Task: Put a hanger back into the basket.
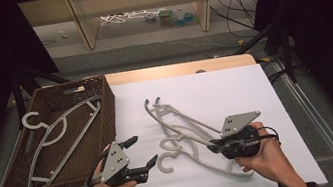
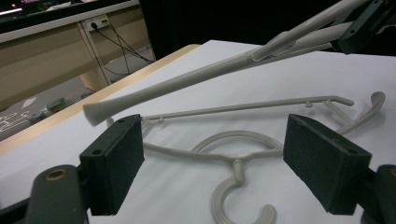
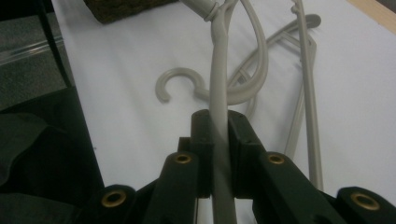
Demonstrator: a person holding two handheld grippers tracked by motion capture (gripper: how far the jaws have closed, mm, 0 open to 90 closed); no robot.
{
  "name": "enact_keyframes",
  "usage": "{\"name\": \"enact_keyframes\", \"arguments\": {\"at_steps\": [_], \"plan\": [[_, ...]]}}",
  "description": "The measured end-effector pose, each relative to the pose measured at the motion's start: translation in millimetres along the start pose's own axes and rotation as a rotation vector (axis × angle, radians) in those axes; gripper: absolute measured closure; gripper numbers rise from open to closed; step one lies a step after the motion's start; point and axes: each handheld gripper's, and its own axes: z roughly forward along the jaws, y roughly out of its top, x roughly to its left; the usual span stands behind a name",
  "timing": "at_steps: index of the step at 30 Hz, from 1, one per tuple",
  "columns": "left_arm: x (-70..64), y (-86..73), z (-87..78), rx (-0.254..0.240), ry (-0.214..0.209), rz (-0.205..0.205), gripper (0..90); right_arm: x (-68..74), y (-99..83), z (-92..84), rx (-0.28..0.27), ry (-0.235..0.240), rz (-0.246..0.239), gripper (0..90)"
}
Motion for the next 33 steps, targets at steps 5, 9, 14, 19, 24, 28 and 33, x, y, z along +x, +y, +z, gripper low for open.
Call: {"name": "enact_keyframes", "arguments": {"at_steps": [5, 9, 14, 19, 24, 28, 33], "plan": [[-1.6, 4.4, 13.0, 0.008, -0.009, 0.041, 21.1, 4.3, 2.2, -0.6, -0.007, 0.026, -0.024, 83.0], [-3.2, 8.8, 22.0, 0.019, -0.019, 0.109, 20.5, 8.2, 3.7, 0.4, 0.003, 0.038, -0.042, 82.9], [-4.0, 13.1, 30.4, 0.015, -0.039, 0.156, 20.7, 13.5, 4.8, 1.9, -0.005, 0.049, -0.065, 83.0], [-3.7, 15.1, 32.2, 0.025, -0.075, 0.202, 22.8, 15.7, 6.0, 1.0, 0.001, 0.078, -0.076, 82.9], [-4.6, 16.8, 34.6, 0.039, -0.113, 0.237, 27.2, 17.1, 6.6, 1.0, -0.001, 0.092, -0.081, 82.9], [-4.2, 16.1, 36.2, 0.050, -0.141, 0.264, 32.2, 18.1, 6.9, 1.1, -0.003, 0.106, -0.089, 82.9], [-3.0, 14.9, 37.1, 0.055, -0.174, 0.279, 37.0, 19.7, 7.5, 1.2, -0.008, 0.145, -0.099, 82.9]]}}
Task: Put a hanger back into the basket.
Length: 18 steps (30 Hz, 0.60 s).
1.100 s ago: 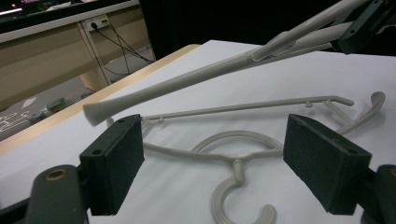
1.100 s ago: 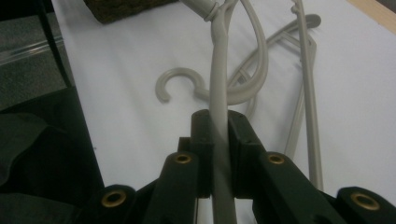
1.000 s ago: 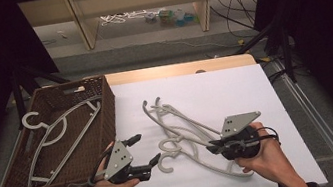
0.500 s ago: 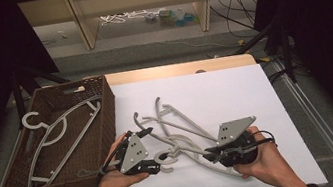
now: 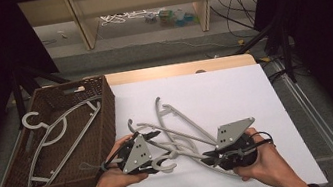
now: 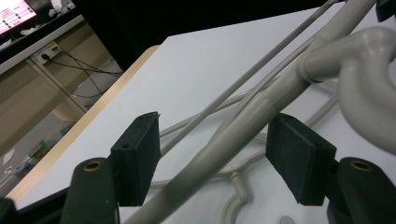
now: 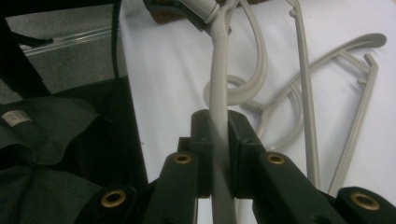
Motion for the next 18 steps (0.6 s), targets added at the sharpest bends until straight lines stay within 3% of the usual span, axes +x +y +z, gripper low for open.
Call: {"name": "enact_keyframes", "arguments": {"at_steps": [3, 7, 9, 14, 18], "plan": [[1.9, -1.2, 1.4, 0.012, -0.038, 0.026, 40.8, 0.6, 0.4, 0.6, -0.004, 0.011, 0.000, 82.9], [3.2, -2.0, 1.4, 0.015, -0.076, 0.027, 53.9, 1.0, 0.1, 1.0, 0.008, 0.025, -0.002, 82.9], [3.8, -0.9, -0.2, 0.029, -0.106, 0.074, 57.4, 0.2, -0.5, 1.4, 0.005, 0.032, -0.014, 82.8], [3.0, 4.6, -3.5, 0.038, -0.125, 0.171, 63.8, -1.2, -0.8, -1.1, -0.007, 0.050, -0.016, 82.6], [1.6, 8.6, -5.4, 0.048, -0.146, 0.206, 69.3, -4.9, -1.2, -6.4, -0.041, 0.066, -0.020, 81.5]]}}
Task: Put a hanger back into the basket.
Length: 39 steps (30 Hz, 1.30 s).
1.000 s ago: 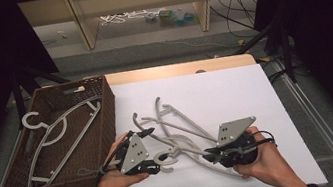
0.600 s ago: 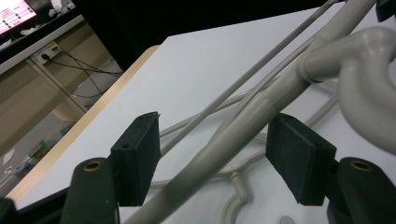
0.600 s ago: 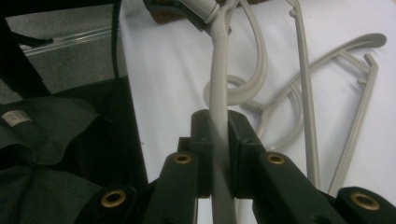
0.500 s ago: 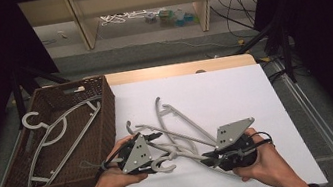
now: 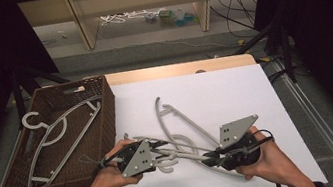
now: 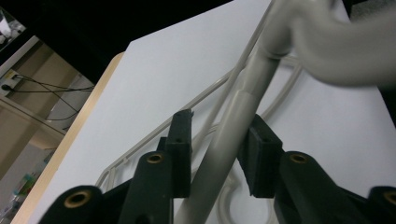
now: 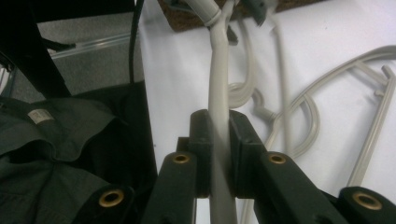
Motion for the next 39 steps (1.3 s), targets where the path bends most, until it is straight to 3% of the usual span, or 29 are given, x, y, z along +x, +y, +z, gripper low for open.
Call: {"name": "enact_keyframes", "arguments": {"at_steps": [8, 13, 15, 17, 20, 21, 23, 24, 25, 26, 29, 31, 33, 36, 39], "plan": [[-2.9, 5.8, 0.6, 0.030, -0.046, -0.016, 74.3, -3.7, 0.4, -6.8, -0.012, -0.004, 0.002, 78.3], [-4.4, 11.2, -0.1, 0.053, -0.061, -0.034, 76.8, -8.3, -1.1, -8.8, -0.021, -0.048, 0.022, 70.5], [-6.1, 15.0, 2.0, 0.075, -0.074, -0.066, 78.5, -9.0, 0.3, -9.2, -0.037, -0.108, 0.046, 60.4], [-7.6, 17.2, 2.9, 0.082, -0.078, -0.097, 79.1, -9.2, 2.0, -10.4, -0.046, -0.135, 0.048, 54.0], [-6.5, 19.2, 2.1, 0.092, -0.059, -0.111, 79.3, -9.9, 3.6, -11.8, -0.071, -0.185, 0.046, 45.3], [-3.2, 19.4, -1.1, 0.121, -0.044, -0.130, 79.3, -10.8, 4.1, -12.6, -0.099, -0.199, 0.060, 43.5], [-1.3, 18.2, -2.2, 0.122, -0.029, -0.182, 79.3, -12.2, 4.4, -14.6, -0.138, -0.221, 0.081, 38.9], [0.9, 17.7, -3.6, 0.136, -0.021, -0.193, 79.3, -12.7, 4.5, -15.5, -0.141, -0.227, 0.086, 37.1], [1.8, 16.6, -3.3, 0.131, -0.015, -0.243, 79.3, -12.8, 4.5, -16.2, -0.147, -0.247, 0.091, 35.5], [2.9, 15.5, -3.6, 0.133, -0.011, -0.263, 79.3, -13.2, 4.7, -16.8, -0.154, -0.253, 0.101, 33.7], [6.1, 12.8, -4.9, 0.171, 0.010, -0.299, 79.3, -13.6, 5.0, -17.0, -0.190, -0.284, 0.123, 28.3], [6.9, 11.5, -5.1, 0.171, 0.015, -0.316, 79.3, -13.9, 4.8, -17.6, -0.190, -0.292, 0.138, 27.0], [9.4, 7.6, -5.8, 0.167, 0.019, -0.385, 79.3, -14.7, 3.9, -19.1, -0.218, -0.314, 0.141, 27.0], [13.7, 4.2, -8.5, 0.170, 0.027, -0.437, 79.3, -14.6, 3.4, -20.7, -0.243, -0.323, 0.154, 25.8], [16.2, 2.9, -12.1, 0.161, 0.045, -0.456, 79.3, -14.1, 2.8, -21.1, -0.253, -0.342, 0.167, 23.0]]}}
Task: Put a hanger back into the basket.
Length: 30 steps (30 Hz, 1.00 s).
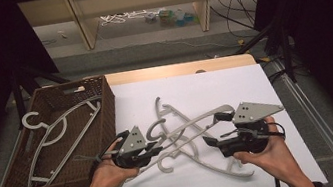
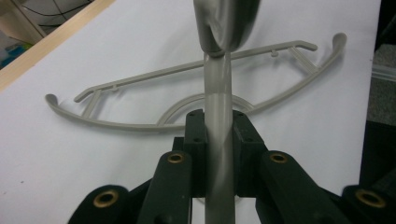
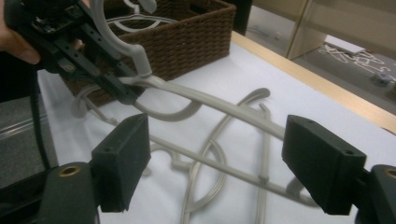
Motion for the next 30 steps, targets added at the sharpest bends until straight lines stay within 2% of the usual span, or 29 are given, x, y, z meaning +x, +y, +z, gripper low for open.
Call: {"name": "enact_keyframes", "arguments": {"at_steps": [1, 3, 4, 5, 7, 8, 10, 11, 13, 15, 17, 19, 21, 22, 26, 28, 30], "plan": [[0.8, 0.5, -1.5, -0.001, 0.001, -0.019, 79.3, 0.5, -0.2, -0.1, -0.006, -0.007, 0.011, 21.8], [2.1, 0.6, -3.2, -0.012, -0.001, -0.033, 79.2, 0.6, -0.5, -0.6, -0.030, -0.029, 0.022, 21.8], [2.8, 0.8, -4.8, -0.027, 0.001, -0.068, 79.3, 0.6, -0.3, -1.2, -0.038, -0.027, 0.029, 21.8], [4.0, 0.6, -6.4, -0.019, 0.004, -0.063, 79.3, -0.2, -0.3, -1.4, -0.054, -0.039, 0.017, 21.7], [4.6, 0.5, -7.4, -0.038, 0.004, -0.098, 79.3, 1.5, -0.6, -2.6, -0.044, -0.035, 0.033, 21.2], [4.6, 0.5, -7.4, -0.038, 0.004, -0.098, 79.2, 1.5, -0.6, -2.6, -0.044, -0.035, 0.033, 21.2], [7.8, 0.3, -12.1, -0.043, -0.006, -0.124, 79.2, 2.7, -2.1, -3.6, -0.064, -0.036, 0.035, 21.2], [7.9, 0.0, -12.8, -0.060, -0.008, -0.150, 79.2, 3.7, -3.3, -2.8, -0.071, -0.035, 0.046, 21.2], [8.9, -0.4, -16.0, -0.074, 0.005, -0.168, 79.3, 5.0, -6.1, -2.4, -0.096, -0.061, 0.053, 20.9], [11.6, -0.7, -20.9, -0.086, -0.007, -0.190, 79.3, 5.3, -9.3, -1.8, -0.096, -0.058, 0.059, 20.8], [12.4, -0.4, -23.1, -0.083, 0.000, -0.191, 79.3, 5.8, -12.0, -0.6, -0.107, -0.062, 0.066, 20.7], [15.2, -0.6, -28.7, -0.119, -0.001, -0.220, 79.3, 5.9, -17.0, 1.9, -0.114, -0.076, 0.075, 20.4], [16.6, 0.9, -32.4, -0.123, -0.002, -0.233, 79.3, 5.7, -20.6, 4.5, -0.094, -0.066, 0.081, 19.3], [17.5, 1.6, -34.2, -0.140, -0.006, -0.237, 79.3, 4.6, -22.2, 5.7, -0.101, -0.075, 0.068, 19.0], [18.6, 2.6, -39.3, -0.158, -0.022, -0.258, 79.3, 5.8, -29.4, 10.0, -0.070, -0.067, 0.087, 18.8], [21.0, 3.7, -44.4, -0.176, -0.034, -0.285, 79.2, 6.6, -34.8, 13.5, -0.044, -0.062, 0.089, 18.2], [21.6, 3.8, -45.7, -0.180, -0.037, -0.293, 79.3, 8.0, -38.3, 16.7, -0.046, -0.058, 0.094, 18.2]]}}
